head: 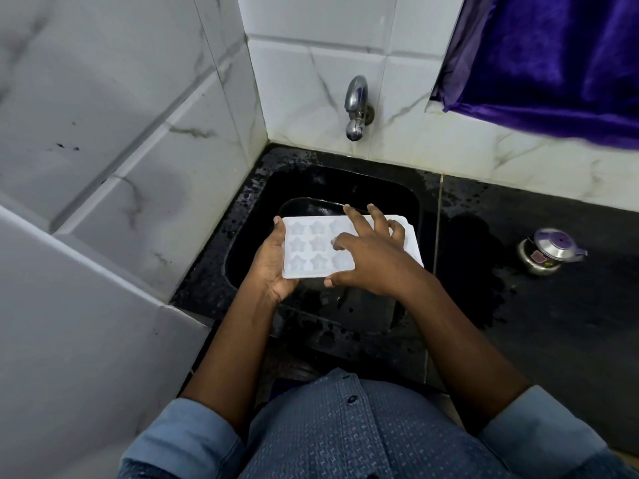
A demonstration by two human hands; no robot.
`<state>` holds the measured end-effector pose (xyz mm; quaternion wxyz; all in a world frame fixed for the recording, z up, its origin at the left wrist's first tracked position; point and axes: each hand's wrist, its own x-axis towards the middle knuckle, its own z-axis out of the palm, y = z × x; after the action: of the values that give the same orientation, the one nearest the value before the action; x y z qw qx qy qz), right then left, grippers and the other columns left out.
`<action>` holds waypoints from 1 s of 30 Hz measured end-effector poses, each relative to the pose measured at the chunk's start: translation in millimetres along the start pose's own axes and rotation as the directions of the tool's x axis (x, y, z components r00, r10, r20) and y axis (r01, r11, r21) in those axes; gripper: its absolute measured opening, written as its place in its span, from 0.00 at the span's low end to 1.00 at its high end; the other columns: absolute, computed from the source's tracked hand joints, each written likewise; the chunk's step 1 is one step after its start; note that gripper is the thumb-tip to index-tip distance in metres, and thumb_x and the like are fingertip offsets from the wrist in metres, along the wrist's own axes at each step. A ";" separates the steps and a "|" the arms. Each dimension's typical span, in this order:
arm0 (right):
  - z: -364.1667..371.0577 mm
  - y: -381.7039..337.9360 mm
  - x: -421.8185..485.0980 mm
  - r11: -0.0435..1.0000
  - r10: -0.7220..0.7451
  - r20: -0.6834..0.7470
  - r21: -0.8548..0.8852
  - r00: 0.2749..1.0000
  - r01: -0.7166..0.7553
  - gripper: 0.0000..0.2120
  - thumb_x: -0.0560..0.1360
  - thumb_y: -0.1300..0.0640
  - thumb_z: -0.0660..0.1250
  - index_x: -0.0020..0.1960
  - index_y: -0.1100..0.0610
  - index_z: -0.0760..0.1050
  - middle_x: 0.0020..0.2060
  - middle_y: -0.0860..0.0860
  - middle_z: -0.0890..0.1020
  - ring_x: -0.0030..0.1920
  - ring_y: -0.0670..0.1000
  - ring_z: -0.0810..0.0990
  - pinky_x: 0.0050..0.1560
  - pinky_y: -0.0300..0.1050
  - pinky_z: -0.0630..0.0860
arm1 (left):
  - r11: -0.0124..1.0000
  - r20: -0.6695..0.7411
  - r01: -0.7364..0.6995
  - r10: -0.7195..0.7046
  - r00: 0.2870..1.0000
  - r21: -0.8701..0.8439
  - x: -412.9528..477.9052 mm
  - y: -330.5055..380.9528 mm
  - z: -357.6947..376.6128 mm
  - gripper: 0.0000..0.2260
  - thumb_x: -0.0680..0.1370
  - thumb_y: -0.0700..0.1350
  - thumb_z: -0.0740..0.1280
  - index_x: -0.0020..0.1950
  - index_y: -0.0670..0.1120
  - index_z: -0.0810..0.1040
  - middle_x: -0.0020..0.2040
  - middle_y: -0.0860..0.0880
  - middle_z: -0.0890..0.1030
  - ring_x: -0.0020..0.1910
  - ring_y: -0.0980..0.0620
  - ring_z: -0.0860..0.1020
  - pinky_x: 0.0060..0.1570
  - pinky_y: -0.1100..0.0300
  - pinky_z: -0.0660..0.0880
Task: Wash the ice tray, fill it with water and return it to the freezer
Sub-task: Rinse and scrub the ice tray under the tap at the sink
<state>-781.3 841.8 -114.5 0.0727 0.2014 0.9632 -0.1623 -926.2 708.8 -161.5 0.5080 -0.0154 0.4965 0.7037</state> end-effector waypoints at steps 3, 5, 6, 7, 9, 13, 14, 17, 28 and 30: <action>1.3 0.8 -0.3 1.000 0.004 0.002 0.026 1.000 -0.004 0.34 0.72 0.29 0.71 0.72 0.42 0.71 0.85 0.50 0.42 0.83 0.59 0.34 0.78 0.66 0.41 | 1.000 -0.003 -0.009 0.009 1.000 -0.015 1.7 1.3 -0.8 0.35 0.85 0.68 0.52 0.72 0.41 0.77 0.64 0.38 0.84 0.58 0.39 0.86 0.47 0.47 0.85; 1.4 1.2 -0.5 0.999 0.000 0.001 0.037 1.000 0.000 0.35 0.72 0.28 0.70 0.73 0.42 0.70 0.85 0.50 0.43 0.83 0.59 0.34 0.78 0.66 0.41 | 1.000 -0.005 -0.015 0.015 1.000 -0.026 3.4 1.7 -2.1 0.35 0.85 0.68 0.52 0.73 0.41 0.77 0.65 0.37 0.84 0.59 0.38 0.86 0.47 0.46 0.85; 1.6 0.8 -0.2 0.999 -0.005 -0.002 0.038 1.000 0.005 0.34 0.72 0.27 0.69 0.73 0.42 0.71 0.85 0.50 0.43 0.83 0.59 0.35 0.78 0.66 0.41 | 0.999 -0.004 -0.015 0.015 1.000 -0.028 3.7 1.6 -3.1 0.35 0.85 0.68 0.53 0.74 0.40 0.76 0.66 0.37 0.83 0.61 0.38 0.85 0.48 0.45 0.85; 1.8 0.3 -0.1 0.999 -0.009 -0.008 0.040 1.000 0.009 0.33 0.72 0.27 0.69 0.72 0.42 0.71 0.85 0.50 0.43 0.83 0.59 0.35 0.78 0.66 0.42 | 0.999 -0.002 -0.012 0.012 1.000 -0.034 4.0 1.0 -4.2 0.35 0.85 0.68 0.53 0.74 0.40 0.76 0.66 0.37 0.83 0.62 0.37 0.84 0.49 0.44 0.85; 2.7 -0.9 0.4 0.999 -0.012 -0.025 0.049 1.000 0.013 0.32 0.72 0.27 0.69 0.70 0.42 0.72 0.85 0.50 0.44 0.83 0.59 0.35 0.78 0.67 0.42 | 0.999 -0.001 -0.007 0.007 1.000 -0.044 4.2 -0.2 -6.0 0.35 0.85 0.68 0.53 0.74 0.40 0.76 0.67 0.37 0.82 0.63 0.37 0.84 0.51 0.44 0.85; 4.4 0.5 1.3 0.999 -0.006 -0.014 0.033 1.000 0.006 0.31 0.73 0.28 0.68 0.70 0.42 0.73 0.85 0.50 0.43 0.83 0.60 0.35 0.78 0.67 0.42 | 0.999 0.011 -0.009 0.009 1.000 -0.039 5.0 -0.4 -6.1 0.35 0.85 0.68 0.53 0.73 0.40 0.77 0.67 0.36 0.83 0.62 0.37 0.84 0.52 0.43 0.85; 4.5 1.2 1.8 1.000 -0.006 -0.009 0.030 1.000 0.007 0.30 0.73 0.28 0.68 0.70 0.42 0.73 0.85 0.50 0.43 0.83 0.60 0.35 0.78 0.67 0.41 | 0.999 0.014 -0.004 0.004 1.000 -0.033 4.7 -0.5 -4.9 0.35 0.85 0.68 0.53 0.72 0.40 0.77 0.66 0.37 0.83 0.61 0.38 0.85 0.52 0.43 0.84; 3.5 3.5 1.8 0.998 -0.015 -0.038 0.066 0.999 0.018 0.28 0.73 0.27 0.68 0.66 0.41 0.75 0.85 0.49 0.45 0.83 0.58 0.36 0.78 0.66 0.41 | 0.999 -0.002 0.009 -0.009 1.000 -0.035 5.4 -1.2 -4.4 0.34 0.85 0.68 0.51 0.71 0.41 0.78 0.63 0.37 0.85 0.58 0.39 0.86 0.51 0.44 0.84; -4.2 27.3 -4.5 0.997 0.009 -0.161 0.074 0.987 0.003 0.30 0.74 0.25 0.63 0.71 0.39 0.73 0.85 0.46 0.46 0.83 0.57 0.36 0.78 0.59 0.31 | 0.999 -0.026 -0.012 0.011 1.000 -0.041 11.9 0.8 -8.7 0.36 0.84 0.69 0.53 0.74 0.41 0.77 0.67 0.37 0.83 0.64 0.37 0.83 0.57 0.41 0.81; -5.2 30.6 -5.2 0.998 0.027 -0.157 0.060 0.987 -0.017 0.29 0.74 0.24 0.63 0.67 0.40 0.75 0.85 0.47 0.46 0.83 0.57 0.36 0.78 0.60 0.31 | 0.999 -0.029 -0.017 0.016 0.999 -0.045 11.9 2.1 -9.8 0.36 0.84 0.69 0.53 0.74 0.41 0.77 0.67 0.38 0.83 0.64 0.37 0.83 0.55 0.42 0.82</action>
<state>-764.4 868.3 -117.2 -0.0081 0.2263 0.9585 -0.1733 -938.3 710.2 -171.2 0.4945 -0.0330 0.4877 0.7187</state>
